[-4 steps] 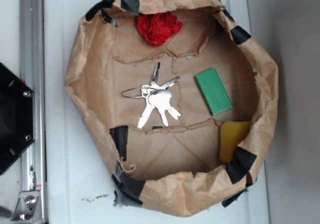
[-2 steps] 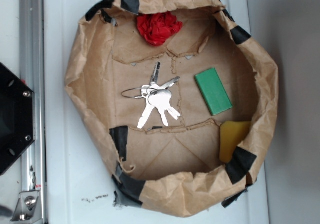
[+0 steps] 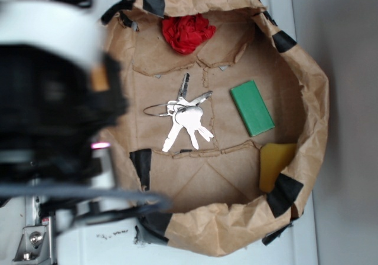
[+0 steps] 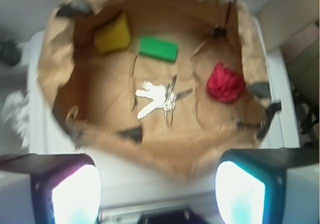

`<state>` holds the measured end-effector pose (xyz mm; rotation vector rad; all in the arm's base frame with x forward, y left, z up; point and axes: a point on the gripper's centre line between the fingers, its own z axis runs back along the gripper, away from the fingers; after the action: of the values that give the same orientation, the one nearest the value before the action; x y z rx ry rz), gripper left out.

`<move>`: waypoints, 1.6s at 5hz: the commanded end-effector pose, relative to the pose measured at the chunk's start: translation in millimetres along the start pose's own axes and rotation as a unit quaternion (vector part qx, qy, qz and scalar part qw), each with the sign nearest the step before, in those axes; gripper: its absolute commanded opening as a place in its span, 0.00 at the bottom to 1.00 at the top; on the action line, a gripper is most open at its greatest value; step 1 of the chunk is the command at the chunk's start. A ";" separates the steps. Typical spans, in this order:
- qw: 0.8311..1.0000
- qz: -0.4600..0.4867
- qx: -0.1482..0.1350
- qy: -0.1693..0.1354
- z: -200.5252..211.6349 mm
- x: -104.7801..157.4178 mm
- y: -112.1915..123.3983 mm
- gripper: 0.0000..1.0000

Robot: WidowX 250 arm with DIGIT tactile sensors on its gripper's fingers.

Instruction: Grab the silver keys.

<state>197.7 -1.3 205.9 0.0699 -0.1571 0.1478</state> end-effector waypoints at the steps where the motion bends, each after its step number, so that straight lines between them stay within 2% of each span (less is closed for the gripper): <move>1: 0.998 0.050 -0.023 0.035 -60.1 30.6 31.9 1.00; 2: 0.995 0.059 -0.021 0.078 -90.3 27.8 42.2 1.00; 3: 0.991 0.070 -0.037 0.109 -112.6 25.0 50.2 1.00; 8: 0.991 0.070 -0.037 0.109 -112.6 25.0 50.2 1.00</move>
<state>233.5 54.9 96.0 -0.0382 0.0822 0.2744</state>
